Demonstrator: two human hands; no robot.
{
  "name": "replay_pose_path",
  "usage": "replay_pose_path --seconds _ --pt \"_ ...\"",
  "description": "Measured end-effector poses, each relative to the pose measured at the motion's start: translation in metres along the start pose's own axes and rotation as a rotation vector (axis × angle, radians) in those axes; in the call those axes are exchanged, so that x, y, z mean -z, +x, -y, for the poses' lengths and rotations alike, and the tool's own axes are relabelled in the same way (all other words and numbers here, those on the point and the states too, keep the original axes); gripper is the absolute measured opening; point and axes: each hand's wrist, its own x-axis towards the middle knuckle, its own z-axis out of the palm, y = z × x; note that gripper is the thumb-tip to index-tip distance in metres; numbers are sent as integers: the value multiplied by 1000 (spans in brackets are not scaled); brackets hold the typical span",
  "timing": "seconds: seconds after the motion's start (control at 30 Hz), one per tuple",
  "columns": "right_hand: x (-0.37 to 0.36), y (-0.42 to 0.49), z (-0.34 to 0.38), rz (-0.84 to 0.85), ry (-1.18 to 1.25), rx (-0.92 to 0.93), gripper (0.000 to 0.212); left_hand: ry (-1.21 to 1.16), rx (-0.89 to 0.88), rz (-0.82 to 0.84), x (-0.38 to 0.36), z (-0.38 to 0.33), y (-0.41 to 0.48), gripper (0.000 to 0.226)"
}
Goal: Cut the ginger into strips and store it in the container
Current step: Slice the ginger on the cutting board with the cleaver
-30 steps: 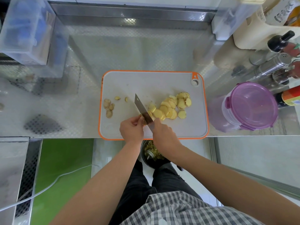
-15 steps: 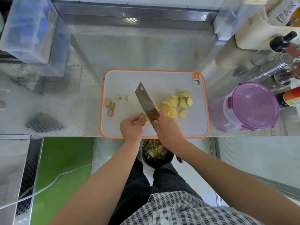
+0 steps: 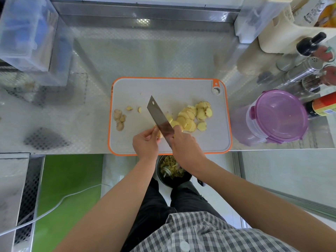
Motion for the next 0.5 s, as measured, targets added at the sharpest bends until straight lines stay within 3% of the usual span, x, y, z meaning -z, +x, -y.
replay_pose_path --seconds 0.3,0.5 --pt "5 4 11 7 0 -13 18 151 -27 -36 -4 1 3 8" --pt "5 -6 7 27 -51 -68 20 215 -43 -76 -8 -4 0 19"
